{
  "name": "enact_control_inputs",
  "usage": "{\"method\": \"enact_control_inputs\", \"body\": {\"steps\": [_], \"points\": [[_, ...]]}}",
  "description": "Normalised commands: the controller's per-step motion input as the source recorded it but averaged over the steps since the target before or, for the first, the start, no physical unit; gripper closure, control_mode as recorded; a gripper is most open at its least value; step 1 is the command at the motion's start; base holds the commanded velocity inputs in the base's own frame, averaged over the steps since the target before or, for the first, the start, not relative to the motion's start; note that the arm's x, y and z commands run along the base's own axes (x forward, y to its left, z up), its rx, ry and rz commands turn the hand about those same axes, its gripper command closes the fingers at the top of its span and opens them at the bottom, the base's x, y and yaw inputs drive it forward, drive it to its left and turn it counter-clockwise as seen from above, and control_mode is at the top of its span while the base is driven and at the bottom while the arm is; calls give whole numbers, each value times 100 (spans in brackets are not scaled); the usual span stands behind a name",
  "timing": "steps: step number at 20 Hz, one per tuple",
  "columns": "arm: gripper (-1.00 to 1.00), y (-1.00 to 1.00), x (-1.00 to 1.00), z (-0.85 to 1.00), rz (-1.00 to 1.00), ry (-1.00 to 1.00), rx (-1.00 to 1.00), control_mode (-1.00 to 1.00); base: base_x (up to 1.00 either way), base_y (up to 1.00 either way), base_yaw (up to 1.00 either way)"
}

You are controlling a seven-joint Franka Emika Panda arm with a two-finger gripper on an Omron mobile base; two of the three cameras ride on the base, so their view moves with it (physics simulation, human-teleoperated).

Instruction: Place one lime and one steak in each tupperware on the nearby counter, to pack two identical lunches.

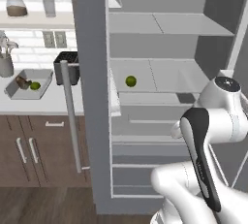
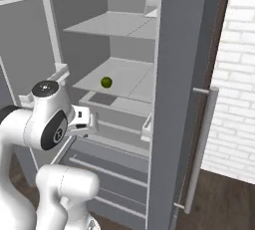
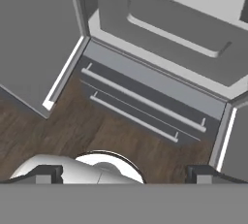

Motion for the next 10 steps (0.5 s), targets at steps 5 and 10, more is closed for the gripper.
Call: {"method": "enact_control_inputs", "body": {"steps": [5,10], "points": [[-100,0,0,0,0,0,0,100,56,-2,31],[-100,0,0,0,0,0,0,100,30,0,15]]}}
